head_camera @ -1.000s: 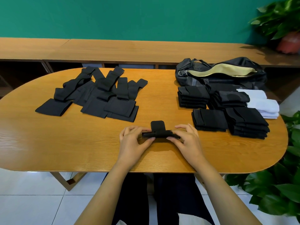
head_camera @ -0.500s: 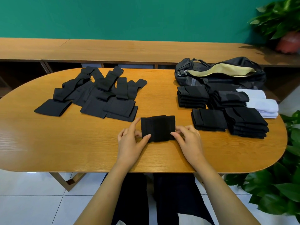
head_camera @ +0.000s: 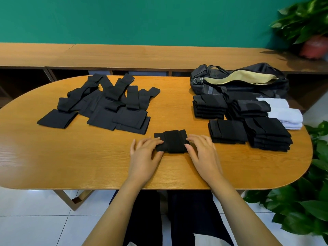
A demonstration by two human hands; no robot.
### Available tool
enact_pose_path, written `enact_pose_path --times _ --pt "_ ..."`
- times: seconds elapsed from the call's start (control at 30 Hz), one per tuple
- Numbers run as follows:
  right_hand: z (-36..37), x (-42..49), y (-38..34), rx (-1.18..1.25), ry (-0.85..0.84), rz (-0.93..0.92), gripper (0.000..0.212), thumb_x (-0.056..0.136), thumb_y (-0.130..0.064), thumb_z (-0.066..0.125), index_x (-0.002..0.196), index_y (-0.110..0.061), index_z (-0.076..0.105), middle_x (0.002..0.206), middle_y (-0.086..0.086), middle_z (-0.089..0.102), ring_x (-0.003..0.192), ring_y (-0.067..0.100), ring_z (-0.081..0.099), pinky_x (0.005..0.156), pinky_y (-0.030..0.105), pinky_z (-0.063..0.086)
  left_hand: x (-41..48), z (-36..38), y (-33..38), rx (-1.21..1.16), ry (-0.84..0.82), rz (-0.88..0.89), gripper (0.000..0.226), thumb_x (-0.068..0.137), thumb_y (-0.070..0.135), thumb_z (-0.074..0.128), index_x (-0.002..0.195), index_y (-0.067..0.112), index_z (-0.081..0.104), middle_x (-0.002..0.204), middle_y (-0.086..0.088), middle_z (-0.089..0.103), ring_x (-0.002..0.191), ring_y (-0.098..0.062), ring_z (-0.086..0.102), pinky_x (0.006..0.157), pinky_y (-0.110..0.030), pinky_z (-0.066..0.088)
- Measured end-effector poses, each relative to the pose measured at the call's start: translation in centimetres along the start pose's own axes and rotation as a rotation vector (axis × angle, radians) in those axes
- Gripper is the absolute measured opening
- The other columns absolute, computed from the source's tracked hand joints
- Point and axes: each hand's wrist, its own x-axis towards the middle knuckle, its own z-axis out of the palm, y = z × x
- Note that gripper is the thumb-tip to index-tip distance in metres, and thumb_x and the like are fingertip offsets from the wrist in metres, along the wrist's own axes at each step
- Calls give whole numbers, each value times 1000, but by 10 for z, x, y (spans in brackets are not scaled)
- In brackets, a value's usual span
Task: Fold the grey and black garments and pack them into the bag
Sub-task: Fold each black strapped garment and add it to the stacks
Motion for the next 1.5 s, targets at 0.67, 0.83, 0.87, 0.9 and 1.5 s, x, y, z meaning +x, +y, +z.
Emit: enact_pose_path --times 0.67,0.83,0.87,0.9,1.5 --pt "-7 -4 -10 -554 -178 -283 64 101 -52 21 130 -11 61 155 -1 36 141 18 34 118 46 13 1 0 -1 -69 93 -98 60 90 52 56 144 32 40 141 12 43 131 -13 33 111 -40 21" --pt "-28 -10 9 -574 61 42 70 99 -55 21 139 -5 47 160 3 23 147 24 19 120 45 4 1 0 -1 -93 70 -116 67 91 53 53 150 32 29 148 8 38 135 -14 29 114 -44 20" --pt "-33 -11 16 -581 84 89 71 98 -55 21 140 -4 46 160 4 22 147 25 17 120 45 3 1 0 -1 -89 65 -116 67 91 53 53 150 32 29 148 8 38 136 -15 29 114 -44 20" --pt "-37 -12 22 -589 97 121 73 98 -56 20 139 -2 47 160 5 22 147 27 18 120 45 4 1 0 -1 -86 58 -117 67 92 53 52 150 31 29 148 8 38 136 -15 29 114 -44 21" --pt "-41 3 24 -447 73 103 61 97 -57 21 115 -15 62 144 8 49 141 28 33 120 48 13 -1 -4 0 -142 52 -137 52 95 46 51 143 32 39 141 11 45 132 -12 33 114 -42 22"
